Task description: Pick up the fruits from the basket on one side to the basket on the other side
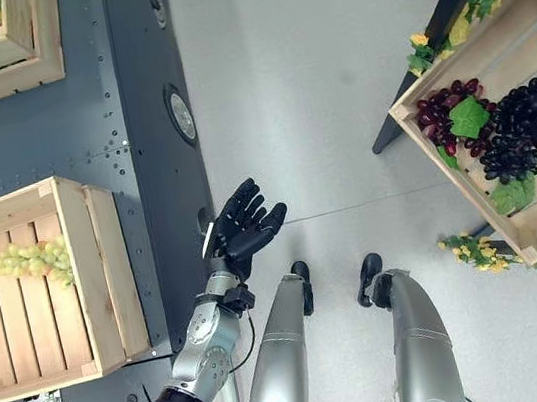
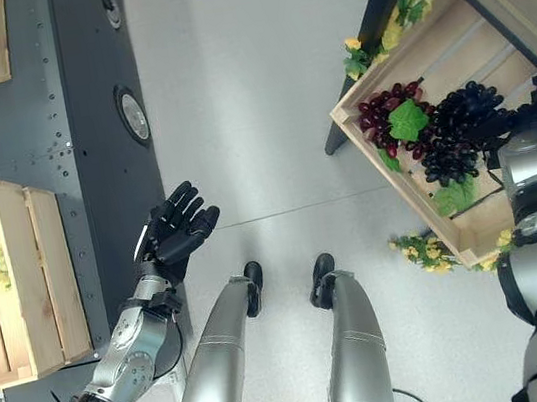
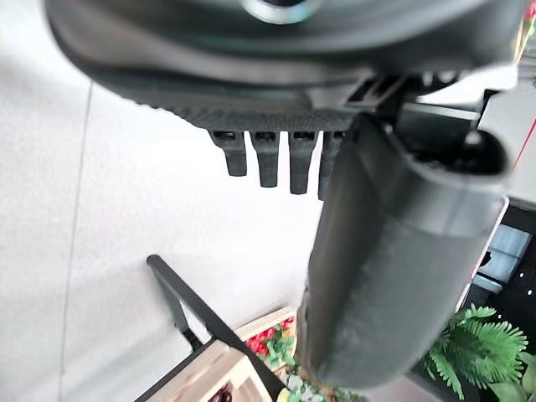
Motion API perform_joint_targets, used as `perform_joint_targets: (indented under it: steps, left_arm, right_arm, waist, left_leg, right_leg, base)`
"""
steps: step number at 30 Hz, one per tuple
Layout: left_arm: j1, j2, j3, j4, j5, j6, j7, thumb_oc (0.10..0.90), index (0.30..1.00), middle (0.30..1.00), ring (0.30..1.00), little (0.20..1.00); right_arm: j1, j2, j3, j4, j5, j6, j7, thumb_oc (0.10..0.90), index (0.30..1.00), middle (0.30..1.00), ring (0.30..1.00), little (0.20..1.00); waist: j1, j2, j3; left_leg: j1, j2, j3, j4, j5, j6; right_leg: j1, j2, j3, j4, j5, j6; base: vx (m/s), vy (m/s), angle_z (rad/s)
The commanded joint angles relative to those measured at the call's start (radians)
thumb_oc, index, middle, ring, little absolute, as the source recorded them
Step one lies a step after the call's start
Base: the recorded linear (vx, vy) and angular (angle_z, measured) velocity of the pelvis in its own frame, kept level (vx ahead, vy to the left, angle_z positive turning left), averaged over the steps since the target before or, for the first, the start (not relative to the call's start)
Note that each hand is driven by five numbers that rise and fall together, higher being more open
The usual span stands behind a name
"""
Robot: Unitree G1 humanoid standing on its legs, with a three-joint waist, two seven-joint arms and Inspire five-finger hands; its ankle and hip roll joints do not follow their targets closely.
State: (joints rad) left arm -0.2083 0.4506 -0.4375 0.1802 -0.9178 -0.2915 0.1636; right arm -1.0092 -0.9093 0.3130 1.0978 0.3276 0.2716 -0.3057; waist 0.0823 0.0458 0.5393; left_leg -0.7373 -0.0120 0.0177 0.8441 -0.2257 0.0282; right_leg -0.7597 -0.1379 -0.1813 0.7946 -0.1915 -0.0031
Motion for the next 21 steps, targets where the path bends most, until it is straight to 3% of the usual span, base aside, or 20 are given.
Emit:
perform_joint_targets:
  steps: [1,10,14,18,21]
  left_arm:
    - [0.003,0.016,0.025,-0.149,0.020,-0.058,0.006,0.800,0.900,0.900,0.900,0.900]
    - [-0.019,0.028,0.030,-0.147,0.035,-0.050,0.019,0.800,0.900,0.900,0.900,0.900]
    - [-0.034,0.038,0.028,-0.150,0.049,-0.037,0.036,0.800,0.900,0.900,0.900,0.900]
    - [-0.032,0.041,0.022,-0.147,0.051,-0.041,0.041,0.800,0.900,0.900,0.900,0.900]
    - [-0.021,0.041,0.020,-0.145,0.045,-0.054,0.034,0.800,0.900,0.900,0.900,0.900]
  right_arm:
    - [0.012,-0.115,-0.031,-0.034,0.030,-0.070,-0.072,0.800,0.900,0.900,0.900,0.900]
    - [0.068,-0.086,-0.032,-0.058,0.050,-0.037,0.020,0.800,0.900,0.900,0.900,0.900]
    - [0.073,-0.092,0.002,-0.057,-0.019,-0.004,0.057,0.800,0.900,0.900,0.900,0.900]
    - [0.055,-0.107,0.040,-0.065,-0.057,0.027,0.015,0.800,0.900,0.900,0.900,0.900]
    - [0.026,-0.113,0.052,-0.076,-0.027,0.000,-0.050,0.800,0.900,0.900,0.900,0.900]
  waist:
    - [0.009,-0.035,-0.019]
    - [0.001,-0.077,-0.019]
    - [0.002,-0.095,-0.019]
    - [0.003,-0.100,-0.019]
    - [0.003,-0.098,-0.019]
  left_leg:
    - [0.027,-0.019,0.090,-0.019,-0.056,0.078]
    - [0.051,-0.005,0.094,-0.047,-0.076,0.084]
    - [0.041,0.002,0.091,-0.042,-0.083,0.087]
    - [0.053,-0.002,0.085,-0.061,-0.093,0.084]
    - [0.062,-0.006,0.085,-0.077,-0.092,0.083]
  right_leg:
    - [0.075,0.034,-0.049,0.005,-0.011,-0.062]
    - [0.108,0.059,-0.040,-0.067,0.028,-0.044]
    - [0.102,0.065,-0.042,-0.078,0.041,-0.038]
    - [0.111,0.073,-0.034,-0.099,0.041,-0.027]
    - [0.115,0.078,-0.030,-0.115,0.045,-0.027]
  base:
    - [-0.01,0.011,-0.23]
    - [0.00,0.018,-0.11]
    - [0.01,-0.005,-0.01]
    - [0.02,-0.005,-0.08]
    - [-0.02,0.022,-0.11]
